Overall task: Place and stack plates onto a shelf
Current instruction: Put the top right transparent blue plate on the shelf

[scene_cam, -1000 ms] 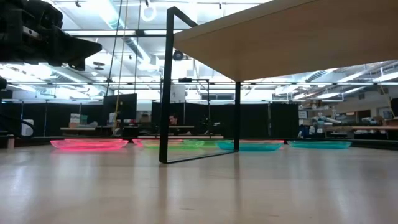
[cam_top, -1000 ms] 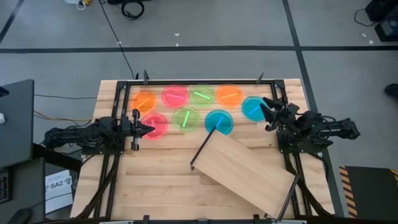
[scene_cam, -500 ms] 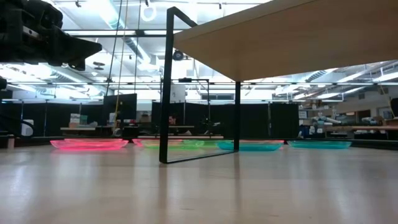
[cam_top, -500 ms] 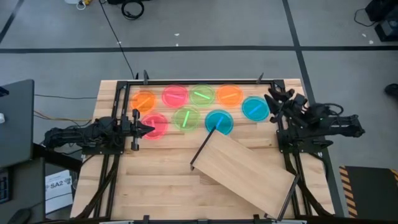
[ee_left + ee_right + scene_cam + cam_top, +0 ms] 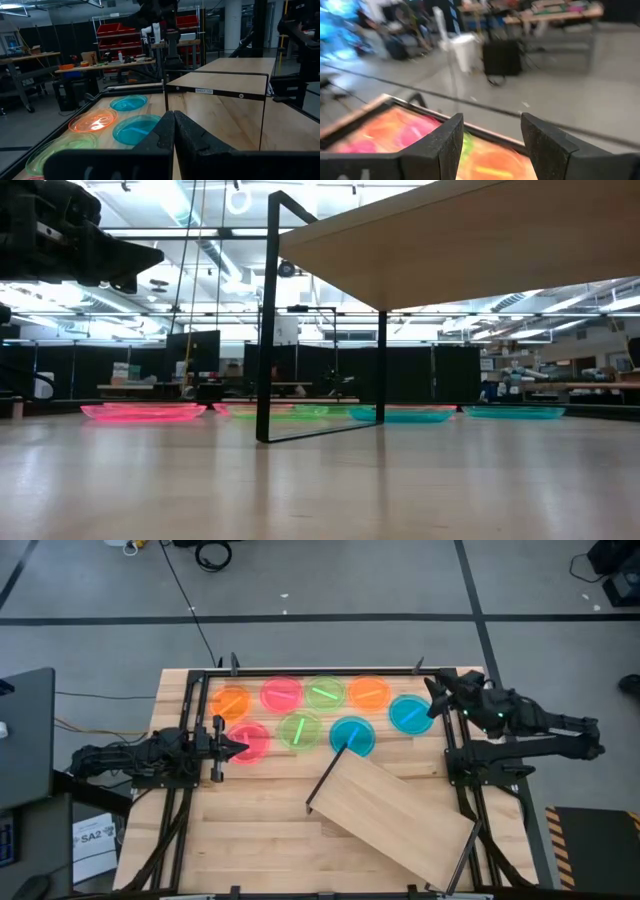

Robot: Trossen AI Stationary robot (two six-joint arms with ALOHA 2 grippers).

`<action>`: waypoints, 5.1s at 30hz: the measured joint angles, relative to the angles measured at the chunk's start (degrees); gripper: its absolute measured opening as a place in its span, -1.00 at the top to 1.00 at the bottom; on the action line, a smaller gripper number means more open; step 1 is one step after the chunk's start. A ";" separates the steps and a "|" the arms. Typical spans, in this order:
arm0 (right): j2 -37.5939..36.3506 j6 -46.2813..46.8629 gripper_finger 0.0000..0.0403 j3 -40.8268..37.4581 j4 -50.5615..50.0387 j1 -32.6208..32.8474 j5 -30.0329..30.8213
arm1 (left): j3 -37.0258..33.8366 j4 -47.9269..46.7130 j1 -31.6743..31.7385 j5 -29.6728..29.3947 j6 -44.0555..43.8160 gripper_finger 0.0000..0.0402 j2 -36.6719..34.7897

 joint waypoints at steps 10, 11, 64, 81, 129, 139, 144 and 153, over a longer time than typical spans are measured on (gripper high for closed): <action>8.60 6.59 -0.02 4.04 -10.54 -17.04 -20.33 | 0.00 0.00 0.00 -0.01 0.01 0.95 0.00; 9.66 6.56 -0.02 4.04 -10.53 -18.94 -21.84 | 0.00 -0.01 0.02 -0.02 0.00 0.95 0.00; 35.76 17.55 0.17 -4.54 -34.17 -44.14 -43.19 | 0.00 -0.14 -0.01 -0.01 -0.09 0.95 0.02; 35.74 24.86 0.18 -11.44 -22.07 -44.19 -43.76 | 0.00 -0.10 -0.01 -0.02 -0.04 0.95 0.00; 32.11 37.52 0.18 -18.19 -8.16 -44.36 -37.28 | 0.00 -0.09 -0.01 -3.42 0.02 0.95 0.01; 32.01 39.93 0.21 -20.91 -3.90 -44.36 -37.11 | 0.00 -0.08 0.02 -3.42 0.02 0.95 0.00; 32.01 39.97 0.28 -21.05 -3.73 -44.34 -36.35 | 0.00 -0.10 0.02 -3.42 0.04 0.95 0.00; 32.11 40.10 0.65 -21.16 -3.23 -44.36 -35.11 | 0.00 -0.10 0.01 -3.43 0.04 0.95 0.01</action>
